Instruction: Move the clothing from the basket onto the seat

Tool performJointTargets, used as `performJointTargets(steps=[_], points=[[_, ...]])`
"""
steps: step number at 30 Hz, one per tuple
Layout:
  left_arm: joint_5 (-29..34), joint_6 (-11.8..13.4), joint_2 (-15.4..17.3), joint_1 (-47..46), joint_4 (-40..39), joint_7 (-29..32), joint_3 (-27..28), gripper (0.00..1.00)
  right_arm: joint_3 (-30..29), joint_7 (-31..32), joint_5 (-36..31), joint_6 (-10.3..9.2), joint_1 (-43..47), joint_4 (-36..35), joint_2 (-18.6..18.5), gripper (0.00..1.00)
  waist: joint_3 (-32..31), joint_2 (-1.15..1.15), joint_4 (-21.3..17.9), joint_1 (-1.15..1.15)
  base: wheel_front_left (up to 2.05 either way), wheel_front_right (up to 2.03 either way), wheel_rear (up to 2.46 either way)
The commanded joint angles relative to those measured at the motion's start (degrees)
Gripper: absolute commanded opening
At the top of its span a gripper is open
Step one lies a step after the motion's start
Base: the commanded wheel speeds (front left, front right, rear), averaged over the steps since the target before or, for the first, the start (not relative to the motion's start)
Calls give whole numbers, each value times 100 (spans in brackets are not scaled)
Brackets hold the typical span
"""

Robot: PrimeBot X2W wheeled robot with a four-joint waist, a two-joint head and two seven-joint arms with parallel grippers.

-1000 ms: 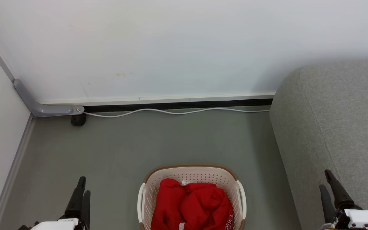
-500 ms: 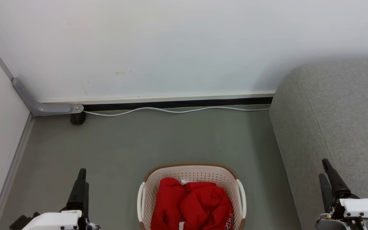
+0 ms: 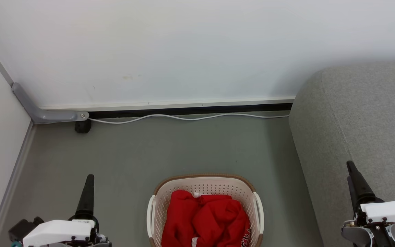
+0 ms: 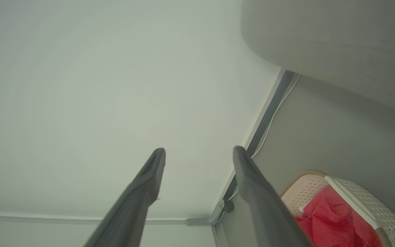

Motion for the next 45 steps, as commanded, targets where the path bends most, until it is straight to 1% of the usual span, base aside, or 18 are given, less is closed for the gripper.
performJointTargets(steps=[1, 17, 18, 25, 32, 45], points=[[237, -17, 73, -391, -133, -56, 39, 100, 66, -99, -187, 20, -325, -87, -144, 100, 2, 0, 0, -1, 0, 0, 0], [1741, -24, 116, -568, -33, -325, -44, 100, 293, -368, -1593, 22, -601, 68, -319, 100, 29, 0, -7, -1, 0, 0, 0], [1741, -24, 116, -568, -33, -325, -44, 100, 293, -368, -1593, 22, -601, 68, -319, 100, 29, 0, -7, -1, 0, 0, 0], [2473, -26, 132, -662, 12, -443, -34, 100, 361, -486, -2236, 22, -707, 113, -371, 100, 37, 0, -10, -1, 0, 0, 0], [3080, -29, 139, -757, 73, -560, -59, 100, 464, -604, -2766, 23, -815, 161, -422, 100, 52, 0, -13, -1, 0, 0, 0], [4189, -23, 143, -933, 184, -778, 31, 100, 559, -822, -3807, 23, -1005, 240, -519, 100, 68, 0, -26, -1, 0, 0, 0]])
